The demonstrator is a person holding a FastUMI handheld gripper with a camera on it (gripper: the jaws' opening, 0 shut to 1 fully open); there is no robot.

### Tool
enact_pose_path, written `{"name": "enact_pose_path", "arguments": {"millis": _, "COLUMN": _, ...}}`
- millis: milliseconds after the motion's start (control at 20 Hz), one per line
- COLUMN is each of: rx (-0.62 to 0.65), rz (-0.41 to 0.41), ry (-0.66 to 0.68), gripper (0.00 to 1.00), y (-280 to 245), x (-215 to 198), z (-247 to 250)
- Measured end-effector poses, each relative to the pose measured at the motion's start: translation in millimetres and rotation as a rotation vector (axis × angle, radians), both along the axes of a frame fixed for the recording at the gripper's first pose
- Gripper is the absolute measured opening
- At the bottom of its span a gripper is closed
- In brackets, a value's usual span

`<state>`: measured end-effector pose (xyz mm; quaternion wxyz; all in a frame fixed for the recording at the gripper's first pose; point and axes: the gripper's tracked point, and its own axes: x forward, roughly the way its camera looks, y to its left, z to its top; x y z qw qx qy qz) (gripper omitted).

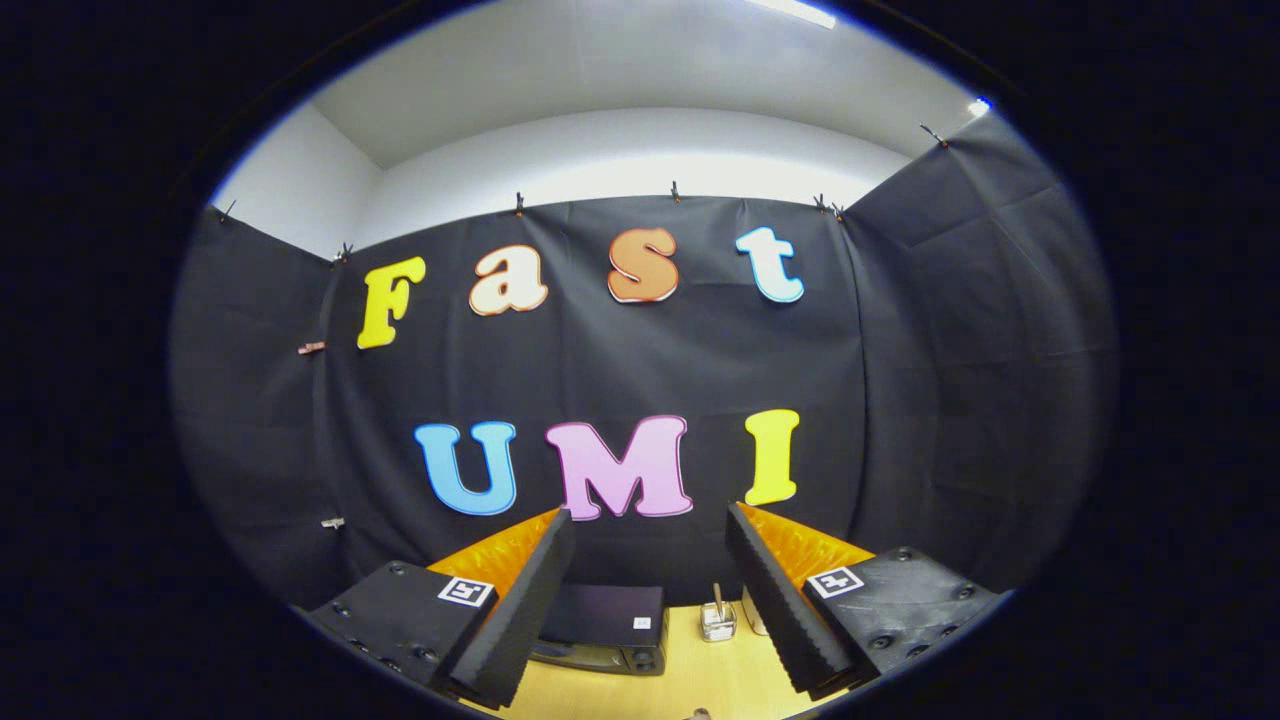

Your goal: Open the toaster oven, put the food inside, and close the toaster oven door.

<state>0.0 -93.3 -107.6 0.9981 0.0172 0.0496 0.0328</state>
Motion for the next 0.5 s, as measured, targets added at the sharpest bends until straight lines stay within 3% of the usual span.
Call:
{"name": "enact_pose_path", "arguments": {"millis": 200, "rx": -0.062, "rz": 0.001, "ry": -0.022, "gripper": 0.98, "y": 2, "x": -12, "z": 6}}
{"name": "enact_pose_path", "arguments": {"millis": 500, "rx": -0.026, "rz": -0.018, "ry": -0.063, "gripper": 0.98, "y": 2, "x": -17, "z": 20}}
